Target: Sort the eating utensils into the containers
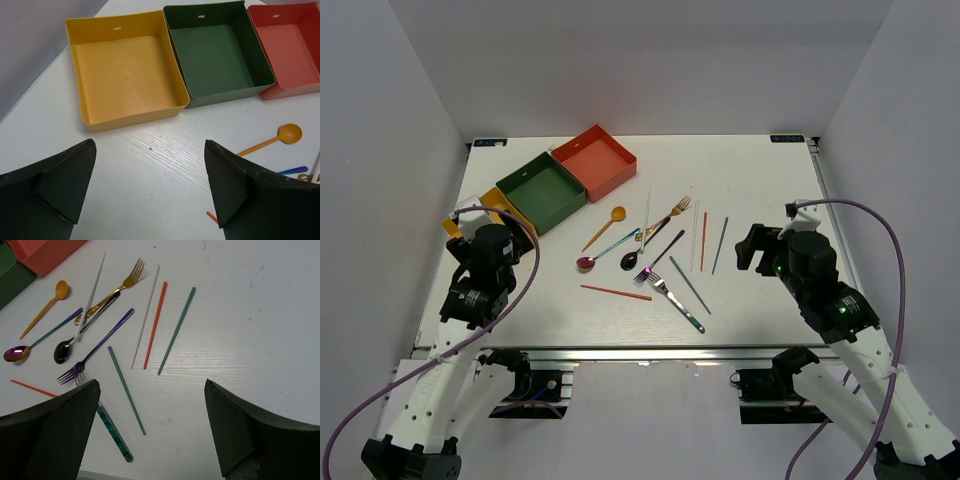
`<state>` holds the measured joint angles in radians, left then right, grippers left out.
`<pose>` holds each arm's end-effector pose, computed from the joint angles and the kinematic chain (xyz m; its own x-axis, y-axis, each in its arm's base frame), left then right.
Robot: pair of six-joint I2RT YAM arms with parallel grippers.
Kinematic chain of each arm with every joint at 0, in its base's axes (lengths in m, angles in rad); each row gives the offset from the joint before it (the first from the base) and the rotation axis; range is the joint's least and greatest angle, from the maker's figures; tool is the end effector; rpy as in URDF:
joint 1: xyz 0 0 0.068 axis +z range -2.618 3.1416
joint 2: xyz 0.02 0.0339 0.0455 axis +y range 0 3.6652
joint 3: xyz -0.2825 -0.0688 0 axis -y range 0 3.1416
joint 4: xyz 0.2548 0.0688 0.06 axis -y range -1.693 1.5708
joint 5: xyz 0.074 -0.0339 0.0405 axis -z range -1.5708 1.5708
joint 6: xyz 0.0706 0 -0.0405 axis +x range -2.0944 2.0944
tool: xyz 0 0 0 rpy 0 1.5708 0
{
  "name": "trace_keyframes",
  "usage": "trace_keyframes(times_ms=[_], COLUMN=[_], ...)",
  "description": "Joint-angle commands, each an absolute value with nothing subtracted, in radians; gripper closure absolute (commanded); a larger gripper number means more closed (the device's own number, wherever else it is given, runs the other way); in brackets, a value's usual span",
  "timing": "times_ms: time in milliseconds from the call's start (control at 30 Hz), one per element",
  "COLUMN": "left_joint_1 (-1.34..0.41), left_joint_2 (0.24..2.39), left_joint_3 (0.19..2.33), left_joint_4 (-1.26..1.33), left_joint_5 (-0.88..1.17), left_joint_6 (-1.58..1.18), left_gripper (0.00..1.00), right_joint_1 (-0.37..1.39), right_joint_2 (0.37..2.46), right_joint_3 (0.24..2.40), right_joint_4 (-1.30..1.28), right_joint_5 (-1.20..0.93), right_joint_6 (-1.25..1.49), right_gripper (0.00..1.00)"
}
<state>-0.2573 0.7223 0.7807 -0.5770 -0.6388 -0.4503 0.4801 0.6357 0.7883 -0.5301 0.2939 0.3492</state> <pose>0.1774 -0.0032 0.3103 -0.3025 -0.2817 -0.9106 -0.4756 0.8725 -0.1119 0.1576 0.0590 0.3271 -0.3767 0.1730 -0.9100 -0.0791 0.9728 0.2177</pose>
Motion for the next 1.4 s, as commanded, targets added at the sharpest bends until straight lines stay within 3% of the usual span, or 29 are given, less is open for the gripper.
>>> trace_keyframes(times_ms=[0,200,267,333,367,467,500,567,600,667,1367], left_joint_1=[-0.259,-0.259,-0.259,-0.259,-0.259,-0.259,-0.259,-0.259,-0.261,-0.259,-0.261], left_joint_2=[0.687,0.698,0.698,0.699,0.699,0.703,0.706,0.713,0.716,0.716,0.723], left_joint_3=[0.805,0.810,0.810,0.808,0.805,0.805,0.807,0.807,0.808,0.805,0.801], left_joint_4=[-0.586,-0.591,-0.589,-0.589,-0.588,-0.584,-0.583,-0.584,-0.584,-0.583,-0.572], left_joint_5=[-0.669,-0.667,-0.661,-0.657,-0.655,-0.647,-0.644,-0.643,-0.638,-0.637,-0.583], left_joint_6=[-0.462,-0.465,-0.465,-0.463,-0.463,-0.460,-0.459,-0.459,-0.457,-0.457,-0.446], left_gripper=[0.02,0.02,0.02,0.02,0.02,0.02,0.02,0.02,0.02,0.02,0.02], right_joint_1=[0.485,0.500,0.540,0.735,0.736,0.952,0.998,1.017,1.026,1.031,0.954], right_joint_2=[0.624,0.748,0.851,0.961,1.001,1.154,1.182,1.238,1.256,1.317,1.474], right_joint_3=[0.788,0.816,0.831,0.860,0.871,0.896,0.891,0.853,0.842,0.822,0.698], right_joint_4=[-0.440,-0.350,-0.374,-0.414,-0.425,-0.456,-0.443,-0.404,-0.364,-0.328,-0.196], right_joint_5=[0.215,-0.064,-0.023,0.097,0.142,0.296,0.301,0.256,0.236,0.212,0.155], right_joint_6=[0.319,0.305,0.282,0.273,0.270,0.267,0.267,0.255,0.241,0.223,0.176], right_gripper=[0.11,0.11,0.11,0.11,0.11,0.11,0.18,0.28,0.39,0.48,0.50])
